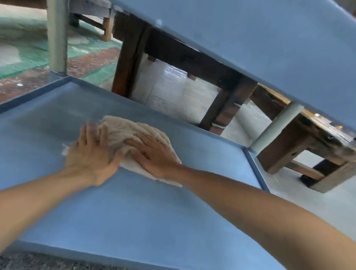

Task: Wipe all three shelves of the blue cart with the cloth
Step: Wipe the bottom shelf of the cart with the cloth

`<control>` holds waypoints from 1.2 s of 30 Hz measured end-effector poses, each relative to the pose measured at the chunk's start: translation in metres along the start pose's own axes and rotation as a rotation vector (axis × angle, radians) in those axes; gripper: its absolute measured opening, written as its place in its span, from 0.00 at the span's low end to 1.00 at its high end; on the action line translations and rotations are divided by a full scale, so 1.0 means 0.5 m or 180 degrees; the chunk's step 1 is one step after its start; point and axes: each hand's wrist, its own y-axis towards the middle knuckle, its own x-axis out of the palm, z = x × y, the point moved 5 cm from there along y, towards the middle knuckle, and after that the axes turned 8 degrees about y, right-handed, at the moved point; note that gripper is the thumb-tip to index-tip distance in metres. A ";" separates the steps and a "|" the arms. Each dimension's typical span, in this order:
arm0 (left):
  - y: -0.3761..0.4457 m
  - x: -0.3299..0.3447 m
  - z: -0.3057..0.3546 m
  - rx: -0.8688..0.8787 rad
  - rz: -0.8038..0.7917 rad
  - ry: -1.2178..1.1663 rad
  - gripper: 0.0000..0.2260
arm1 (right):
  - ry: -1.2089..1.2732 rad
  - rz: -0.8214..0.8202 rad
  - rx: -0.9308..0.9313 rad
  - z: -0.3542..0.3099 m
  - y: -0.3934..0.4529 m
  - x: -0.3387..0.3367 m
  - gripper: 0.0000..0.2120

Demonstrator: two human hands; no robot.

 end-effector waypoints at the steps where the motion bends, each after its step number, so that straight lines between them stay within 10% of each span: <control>1: 0.000 0.009 -0.003 0.0115 -0.0081 0.0236 0.39 | -0.0019 -0.0015 0.0213 0.046 -0.006 -0.009 0.25; 13: 0.007 0.017 -0.003 0.0225 -0.0354 0.0922 0.38 | -0.0512 0.0288 0.2496 0.547 -0.273 -0.188 0.28; 23: -0.002 0.010 0.011 0.0167 -0.0363 0.0915 0.37 | -0.0287 0.0421 0.3017 0.487 -0.285 -0.184 0.29; 33: -0.001 -0.016 -0.002 0.0279 -0.0600 0.0651 0.39 | -0.0353 0.0758 0.1055 0.077 -0.089 -0.075 0.21; 36: -0.003 -0.063 -0.031 0.0310 -0.0868 -0.0123 0.38 | 0.0276 -0.0411 0.0690 -0.067 -0.081 0.039 0.25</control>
